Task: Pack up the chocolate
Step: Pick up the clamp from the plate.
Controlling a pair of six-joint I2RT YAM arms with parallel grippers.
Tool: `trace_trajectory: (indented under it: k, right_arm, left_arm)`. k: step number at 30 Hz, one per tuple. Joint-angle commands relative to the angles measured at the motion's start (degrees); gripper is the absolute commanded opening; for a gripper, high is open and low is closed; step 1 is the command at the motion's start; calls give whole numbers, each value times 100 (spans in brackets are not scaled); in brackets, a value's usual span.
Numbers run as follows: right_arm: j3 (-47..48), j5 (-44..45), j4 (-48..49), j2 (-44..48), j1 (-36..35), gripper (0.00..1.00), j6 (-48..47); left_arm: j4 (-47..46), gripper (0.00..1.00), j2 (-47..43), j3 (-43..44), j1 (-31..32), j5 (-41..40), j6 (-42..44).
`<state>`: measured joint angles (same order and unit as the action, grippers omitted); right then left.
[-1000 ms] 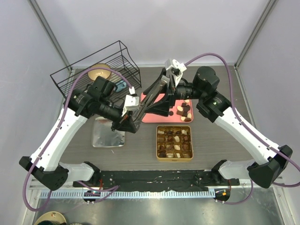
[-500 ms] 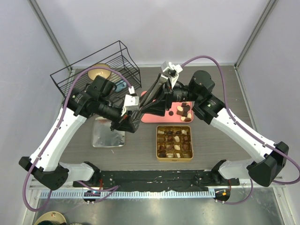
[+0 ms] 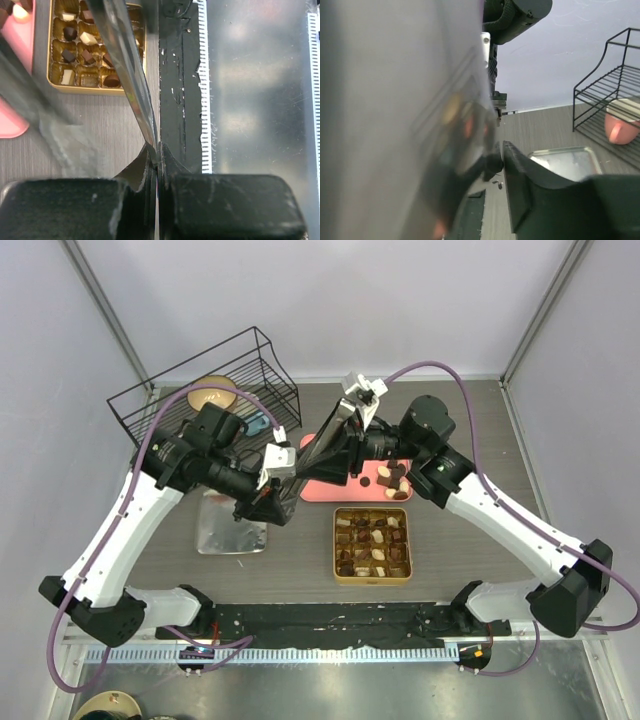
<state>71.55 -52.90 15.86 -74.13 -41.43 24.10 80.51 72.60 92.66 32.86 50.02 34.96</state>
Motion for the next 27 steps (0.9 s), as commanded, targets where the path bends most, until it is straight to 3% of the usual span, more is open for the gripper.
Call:
trace_trajectory:
  k: [1,6,13,20,27]
  right_arm:
    - [-290,78,127,240,-120,60,86]
    - [-625,360,857,487,-120,64,543]
    - [-467,369,805,425,-120,59,491]
    - [595,378,-564,285,-94,59,-475]
    - [1089,0,-1207,57,-58,55,-476]
  left_arm:
    - [1459,2,-149,217,18,245,64]
    - [1459,2,-167,208,18,263,55]
    - [1467,2,-211,129,18,219,46]
    - [1468,2,-255,42,18,78,37]
    - [1468,2,-308,-55,27,-27,55]
